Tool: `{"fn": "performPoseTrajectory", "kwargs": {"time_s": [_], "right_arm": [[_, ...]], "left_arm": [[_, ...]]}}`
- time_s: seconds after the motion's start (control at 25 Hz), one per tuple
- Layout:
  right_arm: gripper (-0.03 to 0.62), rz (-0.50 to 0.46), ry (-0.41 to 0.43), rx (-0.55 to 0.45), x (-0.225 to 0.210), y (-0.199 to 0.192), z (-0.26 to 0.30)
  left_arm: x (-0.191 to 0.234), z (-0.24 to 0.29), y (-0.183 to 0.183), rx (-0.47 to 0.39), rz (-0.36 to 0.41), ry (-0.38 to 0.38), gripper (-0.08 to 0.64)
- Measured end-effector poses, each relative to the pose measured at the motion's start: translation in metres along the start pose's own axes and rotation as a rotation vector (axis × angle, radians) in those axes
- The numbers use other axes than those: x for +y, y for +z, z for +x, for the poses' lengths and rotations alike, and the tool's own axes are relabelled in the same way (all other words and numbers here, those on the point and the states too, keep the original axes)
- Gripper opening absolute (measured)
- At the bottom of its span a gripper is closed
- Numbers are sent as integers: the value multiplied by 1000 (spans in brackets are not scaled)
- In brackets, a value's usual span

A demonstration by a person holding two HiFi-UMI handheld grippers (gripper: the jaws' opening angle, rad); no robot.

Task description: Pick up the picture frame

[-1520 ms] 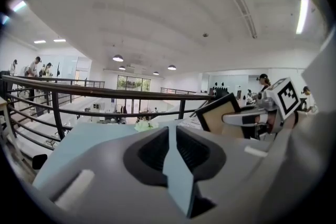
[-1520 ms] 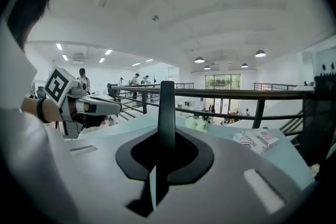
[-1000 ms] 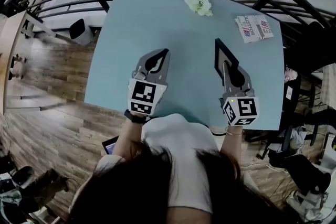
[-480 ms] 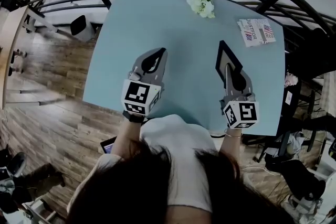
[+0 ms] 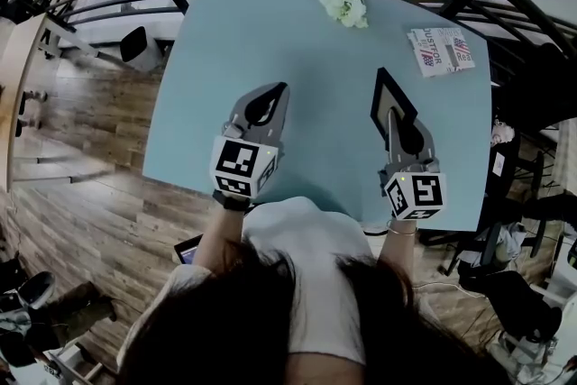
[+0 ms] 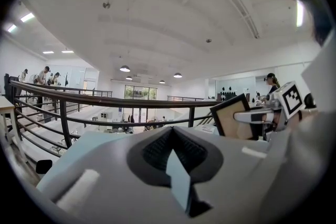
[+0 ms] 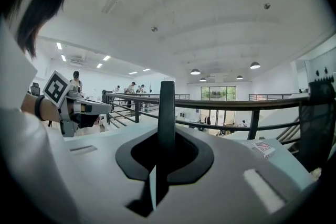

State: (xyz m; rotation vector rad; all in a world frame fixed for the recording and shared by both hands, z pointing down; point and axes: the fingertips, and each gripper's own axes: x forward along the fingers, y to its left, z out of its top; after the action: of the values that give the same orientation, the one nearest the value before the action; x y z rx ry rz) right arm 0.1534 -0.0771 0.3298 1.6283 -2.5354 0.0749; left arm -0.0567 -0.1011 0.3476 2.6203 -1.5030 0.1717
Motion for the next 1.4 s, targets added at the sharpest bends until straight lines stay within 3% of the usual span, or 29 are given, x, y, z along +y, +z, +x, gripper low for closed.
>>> {"fn": "performPoseTrajectory", "kwargs": {"time_s": [1.4], "right_arm": [[12, 30, -4, 39, 9, -13, 7]], "left_arm": [[11, 0, -3, 6, -8, -10, 57]]}}
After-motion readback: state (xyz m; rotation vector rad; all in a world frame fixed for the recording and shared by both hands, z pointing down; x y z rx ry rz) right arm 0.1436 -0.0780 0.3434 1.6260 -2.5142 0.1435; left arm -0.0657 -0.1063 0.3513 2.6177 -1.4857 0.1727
